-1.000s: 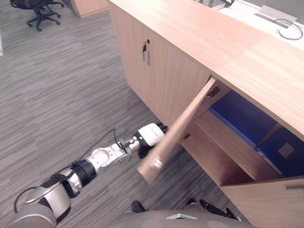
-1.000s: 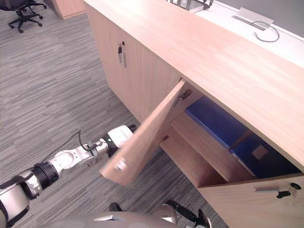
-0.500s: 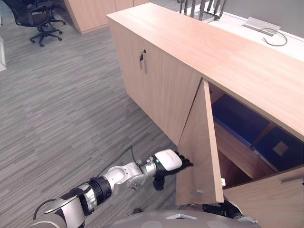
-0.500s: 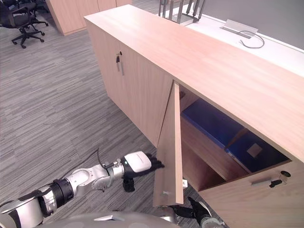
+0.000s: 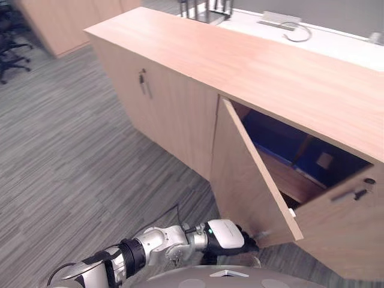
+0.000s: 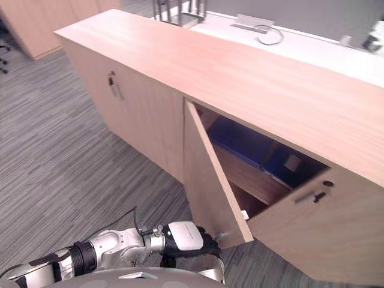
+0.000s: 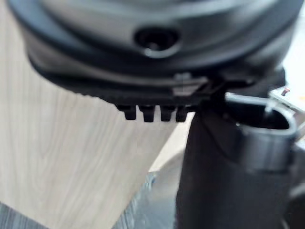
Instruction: Walk over to the cabinet, pick up the folder, carry it to the office cabinet, place the folder inside the office cabinet, then close the office cabinet door
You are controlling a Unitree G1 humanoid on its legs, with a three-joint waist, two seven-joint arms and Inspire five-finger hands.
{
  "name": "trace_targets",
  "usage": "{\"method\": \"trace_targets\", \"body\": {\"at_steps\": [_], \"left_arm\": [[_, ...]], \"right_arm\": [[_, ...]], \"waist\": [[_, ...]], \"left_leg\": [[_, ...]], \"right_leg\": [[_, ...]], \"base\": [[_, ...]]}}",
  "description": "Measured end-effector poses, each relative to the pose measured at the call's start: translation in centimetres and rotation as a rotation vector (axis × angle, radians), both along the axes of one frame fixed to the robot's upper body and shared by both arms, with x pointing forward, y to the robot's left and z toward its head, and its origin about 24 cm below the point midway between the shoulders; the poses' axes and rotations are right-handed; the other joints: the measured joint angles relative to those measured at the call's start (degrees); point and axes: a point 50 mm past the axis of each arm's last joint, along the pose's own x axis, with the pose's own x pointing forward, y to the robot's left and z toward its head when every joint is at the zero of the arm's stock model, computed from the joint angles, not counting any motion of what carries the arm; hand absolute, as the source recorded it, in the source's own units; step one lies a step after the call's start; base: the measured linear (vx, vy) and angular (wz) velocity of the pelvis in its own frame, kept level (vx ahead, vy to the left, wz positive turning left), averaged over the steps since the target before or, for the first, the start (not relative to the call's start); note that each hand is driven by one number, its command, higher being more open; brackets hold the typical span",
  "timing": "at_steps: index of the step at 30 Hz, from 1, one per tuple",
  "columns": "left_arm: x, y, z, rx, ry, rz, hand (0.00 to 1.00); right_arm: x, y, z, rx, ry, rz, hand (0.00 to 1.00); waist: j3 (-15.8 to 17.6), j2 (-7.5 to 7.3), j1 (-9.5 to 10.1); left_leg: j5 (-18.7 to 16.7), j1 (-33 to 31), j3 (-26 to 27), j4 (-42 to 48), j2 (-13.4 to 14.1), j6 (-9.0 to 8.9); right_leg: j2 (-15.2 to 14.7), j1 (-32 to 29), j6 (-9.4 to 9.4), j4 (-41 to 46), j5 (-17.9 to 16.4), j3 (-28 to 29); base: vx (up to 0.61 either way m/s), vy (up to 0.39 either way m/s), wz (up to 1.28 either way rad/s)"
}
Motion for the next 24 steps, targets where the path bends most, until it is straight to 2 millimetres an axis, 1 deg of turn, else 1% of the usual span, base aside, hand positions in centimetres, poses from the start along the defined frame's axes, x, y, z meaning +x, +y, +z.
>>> {"method": "trace_targets", "body": {"at_steps": [1, 2, 3, 4, 5, 6, 8, 9, 10, 11, 12, 13, 14, 15, 16, 17, 18, 20, 21, 23, 24], "left_arm": [[0.8, 0.1, 0.3, -0.015, -0.015, 0.042, 1.0], [1.3, -0.1, 0.5, -0.038, -0.024, 0.081, 1.0], [1.5, -0.2, 0.5, -0.04, -0.024, 0.096, 1.0], [1.6, -0.3, 0.5, -0.044, -0.028, 0.107, 1.0], [1.5, -0.5, 0.6, -0.058, -0.023, 0.109, 1.0], [1.2, -0.3, 0.4, -0.067, -0.007, 0.135, 1.0], [1.0, 0.0, 0.1, -0.06, 0.005, 0.145, 1.0], [0.6, 0.5, -0.3, -0.052, 0.021, 0.16, 1.0], [0.5, 0.7, -0.4, -0.05, 0.026, 0.169, 1.0], [0.4, 0.9, -0.6, -0.048, 0.036, 0.181, 1.0], [0.1, 1.0, -0.8, -0.048, 0.048, 0.188, 1.0], [-0.3, 1.3, -1.1, -0.043, 0.067, 0.206, 1.0], [-0.3, 1.3, -1.2, -0.042, 0.069, 0.212, 1.0], [-0.2, 1.5, -1.3, -0.043, 0.082, 0.243, 1.0], [0.1, 1.9, -1.3, -0.058, 0.095, 0.295, 1.0], [0.2, 2.1, -1.3, -0.06, 0.096, 0.315, 1.0], [0.9, 2.4, -1.0, -0.079, 0.09, 0.37, 1.0], [1.9, 3.6, -0.9, -0.085, 0.077, 0.467, 1.0], [2.2, 4.0, -0.9, -0.084, 0.074, 0.497, 1.0], [2.8, 5.0, -0.9, -0.084, 0.068, 0.578, 1.0], [3.0, 5.2, -0.8, -0.085, 0.065, 0.595, 1.0]], "right_arm": [[0.7, 0.2, -0.2, -0.008, -0.019, -0.058, 1.0], [1.4, 0.1, -0.4, -0.032, -0.038, -0.13, 1.0], [1.8, 0.3, -0.5, -0.039, -0.051, -0.161, 1.0], [2.3, 0.8, -0.7, -0.037, -0.077, -0.229, 1.0], [2.6, 1.0, -0.8, -0.033, -0.087, -0.239, 1.0], [3.3, 1.2, -0.9, -0.024, -0.115, -0.235, 1.0], [3.5, 1.2, -1.0, -0.022, -0.123, -0.229, 1.0], [3.7, 1.7, -1.0, -0.001, -0.128, -0.196, 1.0], [3.9, 1.9, -0.9, 0.014, -0.134, -0.169, 1.0], [3.9, 2.2, -0.9, 0.04, -0.135, -0.133, 1.0], [3.6, 2.6, -0.8, 0.067, -0.126, -0.108, 1.0], [2.5, 3.8, -0.5, 0.124, -0.064, -0.102, 1.0], [2.3, 4.0, -0.5, 0.134, -0.049, -0.102, 1.0], [1.5, 4.8, -0.3, 0.161, -0.004, -0.097, 1.0], [0.9, 5.3, -0.1, 0.172, 0.021, -0.104, 1.0], [0.7, 5.5, 0.0, 0.176, 0.03, -0.105, 1.0], [0.5, 5.6, 0.0, 0.182, 0.037, -0.093, 1.0], [0.9, 5.6, -0.1, 0.193, 0.012, -0.073, 1.0], [1.1, 5.5, -0.1, 0.196, 0.0, -0.065, 1.0], [1.7, 5.1, -0.3, 0.201, -0.057, 0.007, 1.0], [2.0, 4.8, -0.4, 0.193, -0.079, 0.031, 1.0]], "waist": [[-0.01, 0.78, 0.84], [-0.15, 1.66, 1.18], [-0.17, 1.41, 0.4], [-0.33, 0.89, -0.21], [-0.45, 0.69, -0.02], [-0.64, 0.55, 0.38], [-0.62, 0.66, 0.65], [-0.43, 1.24, 0.78], [-0.14, 1.6, 0.67], [0.39, 1.95, 0.55], [0.96, 2.68, 1.04], [1.11, 2.6, 1.74], [1.21, 2.49, 1.75], [1.26, 1.99, 1.54], [1.15, 1.77, 1.65], [1.03, 1.84, 1.65], [0.56, 2.37, 1.74], [0.4, 2.55, 1.95], [0.4, 2.56, 1.92], [0.42, 2.47, 1.95], [0.42, 2.43, 2.14]], "left_leg": [[-3.17, -2.8, -6.95, 4.54, 1.35, -0.61], [-5.46, -2.96, -12.29, 4.7, 1.3, -2.27], [-5.36, -2.94, -12.2, 4.69, 0.96, -1.99], [-5.14, -2.62, -12.07, 3.97, 0.07, -1.68], [-5.11, -2.34, -11.46, 3.64, -0.36, -1.64], [-5.32, -2.34, -9.61, 3.71, -0.88, -1.41], [-5.58, -2.25, -8.03, 4.12, -0.89, -1.09], [-5.88, -2.35, -5.64, 5.0, -0.1, -0.63], [-5.93, -2.2, -4.85, 5.02, 0.17, -0.54], [-5.92, -1.82, -3.7, 4.77, 0.64, -0.48], [-5.86, -1.15, -2.25, 4.21, 1.51, -0.42], [-6.03, 0.33, 0.03, 3.78, 2.17, -0.73], [-6.07, 0.64, 0.24, 3.76, 2.21, -0.81], [-6.33, 1.16, 0.78, 3.6, 2.5, -1.53], [-6.21, 1.92, 1.52, 2.64, 2.52, -2.24], [-6.09, 1.98, 1.74, 2.29, 2.61, -2.52], [-5.65, 1.64, 2.49, 1.43, 3.19, -3.27], [-4.79, 1.72, 3.48, 0.22, 3.8, -4.45], [-4.57, 1.85, 3.55, 0.05, 4.17, -4.76], [-3.76, 3.15, 3.32, -1.25, 5.6, -5.81], [-3.61, 3.53, 3.27, -1.58, 5.79, -5.94]], "right_leg": [[1.39, -1.63, 0.59, 0.08, 0.97, 2.79], [2.75, -2.94, 1.04, 0.01, 1.7, 5.32], [2.79, -2.85, 1.01, -0.18, 2.06, 5.49], [2.15, -2.58, 0.9, -0.95, 2.49, 5.76], [1.93, -2.9, 0.61, -1.45, 2.84, 6.21], [1.45, -3.99, 0.94, -2.11, 3.93, 8.06], [1.31, -4.97, 0.87, -2.11, 4.51, 8.99], [1.41, -5.93, -0.67, -2.05, 5.31, 8.73], [1.4, -5.92, -1.79, -2.01, 5.25, 8.16], [1.01, -6.01, -5.05, -1.23, 3.44, 5.34], [0.34, -6.52, -8.1, 0.89, 0.91, 1.25], [-1.4, -7.68, -9.55, 4.65, -0.24, -2.65], [-1.63, -7.62, -9.46, 5.05, -0.18, -3.06], [-1.64, -7.44, -8.3, 4.92, 0.61, -4.23], [-1.02, -6.55, -4.73, 2.28, 3.12, -4.26], [-0.53, -6.16, -3.37, 0.92, 4.12, -4.18], [1.36, -5.35, -2.44, -3.93, 6.91, -4.05], [3.9, -4.1, -2.49, -9.28, 9.74, -3.72], [4.45, -4.16, -2.36, -9.27, 9.83, -3.65], [6.37, -3.48, -3.07, -9.27, 9.34, -3.44], [6.68, -3.29, -3.3, -9.27, 9.17, -3.35]], "base": [[-0.1, -0.001, -1.59], [-0.1, 0.039, -1.19], [-0.09, 0.069, -0.51], [-0.08, 0.059, -0.03], [-0.14, 0.09, -0.29], [-0.13, 0.099, -0.47], [-0.09, 0.063, -0.56], [-0.06, 0.026, -0.57], [-0.05, 0.006, -0.59], [-0.03, 0.017, -0.53], [-0.02, 0.017, -0.9], [-0.01, 0.022, -0.78], [0.02, -0.034, -0.64], [0.05, -0.064, -0.34], [0.06, -0.085, -0.35], [0.09, -0.124, -0.37], [0.08, -0.126, -0.31], [0.09, -0.14, -0.31], [0.11, -0.099, -0.13], [0.09, -0.046, -0.07], [0.07, 0.005, -0.15]]}}
